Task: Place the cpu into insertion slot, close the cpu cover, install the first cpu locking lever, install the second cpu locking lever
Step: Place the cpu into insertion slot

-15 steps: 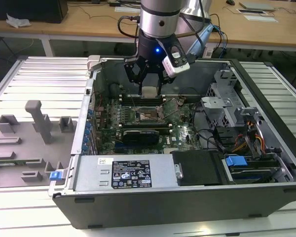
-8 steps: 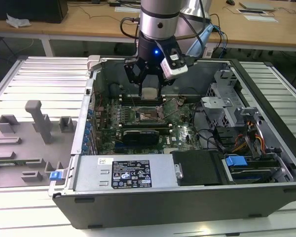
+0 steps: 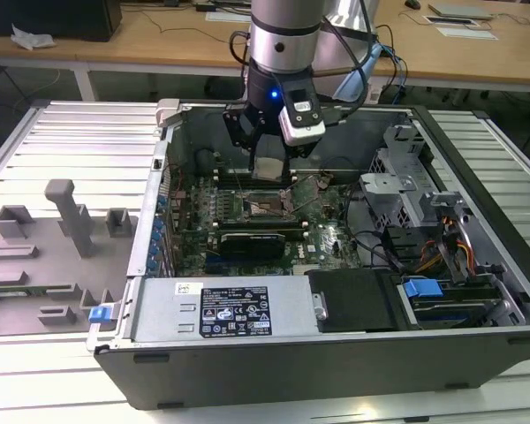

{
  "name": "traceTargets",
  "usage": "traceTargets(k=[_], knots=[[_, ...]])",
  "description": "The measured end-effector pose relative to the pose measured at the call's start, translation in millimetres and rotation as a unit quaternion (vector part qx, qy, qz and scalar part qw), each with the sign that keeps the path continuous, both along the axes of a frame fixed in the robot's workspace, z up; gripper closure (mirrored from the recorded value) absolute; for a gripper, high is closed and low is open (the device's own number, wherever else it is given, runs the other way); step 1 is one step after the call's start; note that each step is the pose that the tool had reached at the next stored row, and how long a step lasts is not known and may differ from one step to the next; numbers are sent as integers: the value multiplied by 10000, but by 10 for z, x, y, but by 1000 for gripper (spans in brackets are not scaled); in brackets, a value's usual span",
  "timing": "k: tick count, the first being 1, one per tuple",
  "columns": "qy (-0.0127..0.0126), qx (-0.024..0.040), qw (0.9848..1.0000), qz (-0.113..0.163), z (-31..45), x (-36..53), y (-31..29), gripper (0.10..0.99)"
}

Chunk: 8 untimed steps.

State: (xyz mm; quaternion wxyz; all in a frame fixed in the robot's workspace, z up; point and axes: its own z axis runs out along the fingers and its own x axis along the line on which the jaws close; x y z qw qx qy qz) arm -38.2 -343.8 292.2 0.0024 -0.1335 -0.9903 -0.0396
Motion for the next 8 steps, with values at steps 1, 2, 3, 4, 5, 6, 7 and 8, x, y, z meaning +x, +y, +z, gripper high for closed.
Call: traceTargets(k=[1,2,3,4,5,6,7,8], knots=[[0,0,10000,-72,-2,0,0,545],[0,0,9999,-160,-4,0,0,545],[0,0,9997,-264,-6,0,0,545],[0,0,9994,-342,-8,0,0,545],[0,0,9990,-444,-10,0,0,545],[0,0,9987,-518,-12,0,0,545],[0,0,9980,-639,-15,0,0,545],[0,0,9974,-715,-16,0,0,545]])
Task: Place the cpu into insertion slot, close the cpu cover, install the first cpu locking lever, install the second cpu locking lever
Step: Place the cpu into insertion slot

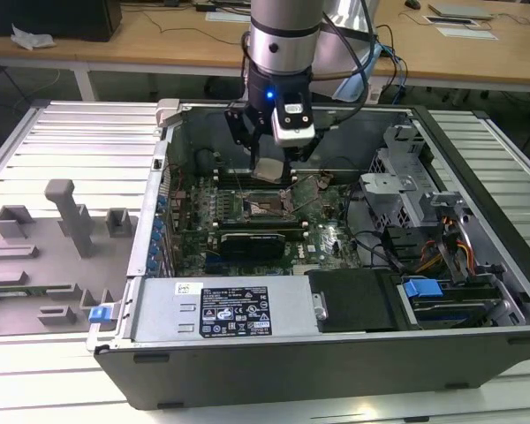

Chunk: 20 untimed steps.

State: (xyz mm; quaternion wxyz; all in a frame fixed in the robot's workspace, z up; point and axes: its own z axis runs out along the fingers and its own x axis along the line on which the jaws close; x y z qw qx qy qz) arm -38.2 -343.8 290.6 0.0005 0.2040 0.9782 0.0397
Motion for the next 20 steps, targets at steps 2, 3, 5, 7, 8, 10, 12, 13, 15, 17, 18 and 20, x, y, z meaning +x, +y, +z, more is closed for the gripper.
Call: traceTargets(k=[2,3,5,7,8,10,12,13,15,17,18,20], knots=[[0,0,9998,-202,-5,0,0,545],[0,0,9994,-336,-7,0,0,545],[0,0,9981,-622,-14,0,0,545],[0,0,9966,-822,-18,0,0,545],[0,0,9955,-943,-21,0,0,545],[0,0,9931,-1170,-26,0,0,545],[0,0,9905,-1376,-31,0,0,545],[0,0,9895,-1445,-33,0,0,545],[0,0,9871,-1603,-37,0,0,545],[0,0,9828,-1848,-43,0,0,545],[0,0,9814,-1918,-45,0,0,545],[0,0,9770,-2132,-50,0,0,545]])
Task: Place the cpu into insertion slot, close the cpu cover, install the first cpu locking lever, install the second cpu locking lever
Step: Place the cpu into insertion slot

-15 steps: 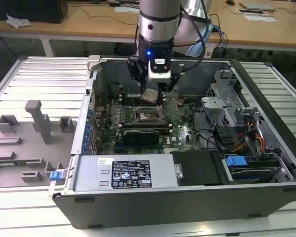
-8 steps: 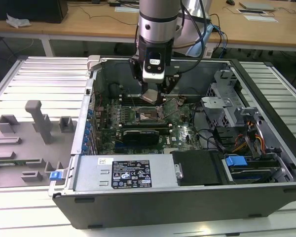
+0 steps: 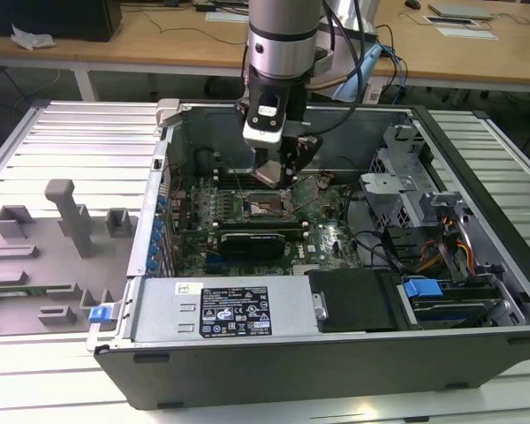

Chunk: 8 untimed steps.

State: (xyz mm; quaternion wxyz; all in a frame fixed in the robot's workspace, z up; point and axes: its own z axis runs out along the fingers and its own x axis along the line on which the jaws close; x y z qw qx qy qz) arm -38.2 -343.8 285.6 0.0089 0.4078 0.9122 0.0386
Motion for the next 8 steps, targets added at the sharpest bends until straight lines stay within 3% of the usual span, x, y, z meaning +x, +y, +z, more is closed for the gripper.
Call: traceTargets(k=[4,8], knots=[[0,0,9993,-371,-9,0,0,545],[0,0,9971,-765,-19,0,0,545]])
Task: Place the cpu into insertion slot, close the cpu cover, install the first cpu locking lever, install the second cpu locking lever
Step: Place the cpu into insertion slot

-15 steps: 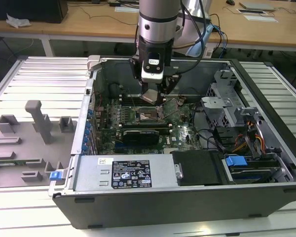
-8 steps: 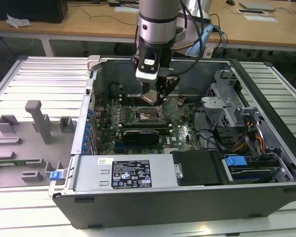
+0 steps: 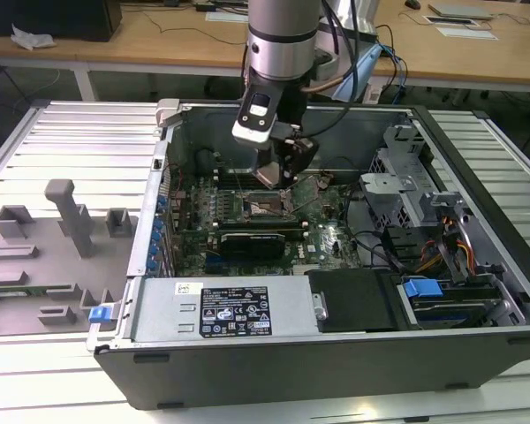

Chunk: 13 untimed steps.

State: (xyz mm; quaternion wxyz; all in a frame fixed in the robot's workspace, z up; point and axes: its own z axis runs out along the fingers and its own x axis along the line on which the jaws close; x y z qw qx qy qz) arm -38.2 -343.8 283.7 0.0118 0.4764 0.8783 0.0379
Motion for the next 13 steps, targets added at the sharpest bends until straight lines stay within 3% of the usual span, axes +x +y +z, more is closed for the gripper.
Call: traceTargets(k=[3,9,10,13], knots=[[0,0,9997,-247,-6,0,0,545],[0,0,9970,-771,-17,0,0,545],[0,0,9963,-856,-19,0,0,545],[0,0,9917,-1287,-29,0,0,545]])
